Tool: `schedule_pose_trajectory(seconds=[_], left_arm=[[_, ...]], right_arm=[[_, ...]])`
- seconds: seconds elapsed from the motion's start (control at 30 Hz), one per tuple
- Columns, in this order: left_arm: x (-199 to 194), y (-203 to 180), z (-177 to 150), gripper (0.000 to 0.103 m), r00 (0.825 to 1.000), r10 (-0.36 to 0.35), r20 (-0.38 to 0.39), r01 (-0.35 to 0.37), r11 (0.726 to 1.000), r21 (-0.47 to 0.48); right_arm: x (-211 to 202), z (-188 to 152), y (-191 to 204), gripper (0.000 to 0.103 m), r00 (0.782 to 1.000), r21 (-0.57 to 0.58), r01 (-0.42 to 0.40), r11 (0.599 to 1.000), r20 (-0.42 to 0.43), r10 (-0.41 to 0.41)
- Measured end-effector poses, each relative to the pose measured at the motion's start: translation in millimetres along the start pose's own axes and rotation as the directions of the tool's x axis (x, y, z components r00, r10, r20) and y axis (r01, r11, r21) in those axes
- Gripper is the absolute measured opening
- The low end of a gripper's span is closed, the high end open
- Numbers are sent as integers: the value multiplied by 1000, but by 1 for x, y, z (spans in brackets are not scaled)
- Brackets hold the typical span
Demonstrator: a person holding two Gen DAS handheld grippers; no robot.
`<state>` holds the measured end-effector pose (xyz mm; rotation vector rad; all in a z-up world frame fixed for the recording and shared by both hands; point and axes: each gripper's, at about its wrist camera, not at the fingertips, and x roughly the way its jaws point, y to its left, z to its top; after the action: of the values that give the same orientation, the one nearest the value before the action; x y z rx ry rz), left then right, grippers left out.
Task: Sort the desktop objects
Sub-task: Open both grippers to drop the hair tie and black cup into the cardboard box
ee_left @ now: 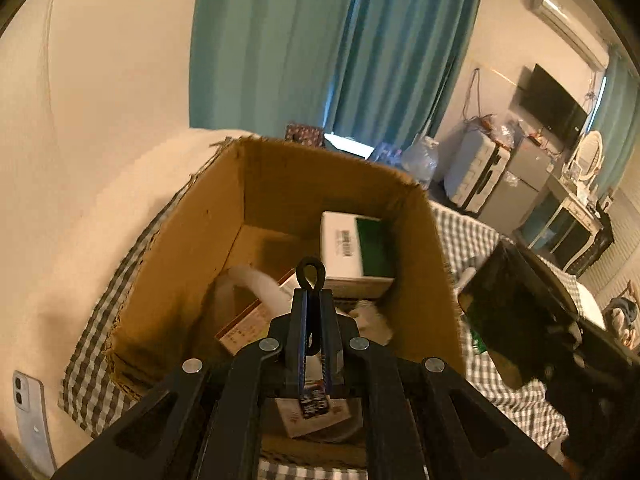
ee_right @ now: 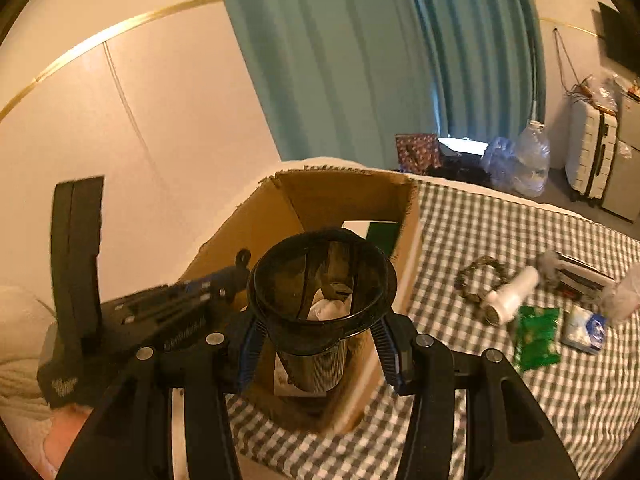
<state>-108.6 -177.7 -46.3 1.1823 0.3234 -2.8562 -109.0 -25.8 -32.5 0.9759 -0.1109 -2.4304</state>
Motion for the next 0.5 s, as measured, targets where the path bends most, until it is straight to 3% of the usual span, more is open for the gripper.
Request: schedule_pose_trajectory(seconds=[0.1, 0.2, 0.23, 0.27, 0.33, 0.5], left_arm=[[11, 8, -4, 5, 999, 28, -20, -29, 1000, -5], [19, 15, -7, 20, 997, 62, -46, -62, 998, -10], [21, 17, -8, 40, 996, 74, -54, -75, 997, -13], [22, 19, -9, 65, 994, 87, -60, -88, 996, -19], [19, 22, -10, 88, 993, 113, -46, -115, 993, -40], [17, 17, -9, 91, 986, 147, -76, -150, 988, -29]], right_arm=[[19, 7, -2, 49, 1000, 11, -24, 1000, -20, 24], [31, 18, -1, 62, 999, 37, -12, 999, -33, 13], [31, 22, -1, 76, 1000, 46, 4, 999, -26, -3], [29, 28, -2, 79, 1000, 50, 13, 999, -9, -12], [22, 36, -1, 79, 1000, 46, 3, 999, 21, -4], [-6, 41, -7, 79, 996, 46, 10, 999, 85, -14]])
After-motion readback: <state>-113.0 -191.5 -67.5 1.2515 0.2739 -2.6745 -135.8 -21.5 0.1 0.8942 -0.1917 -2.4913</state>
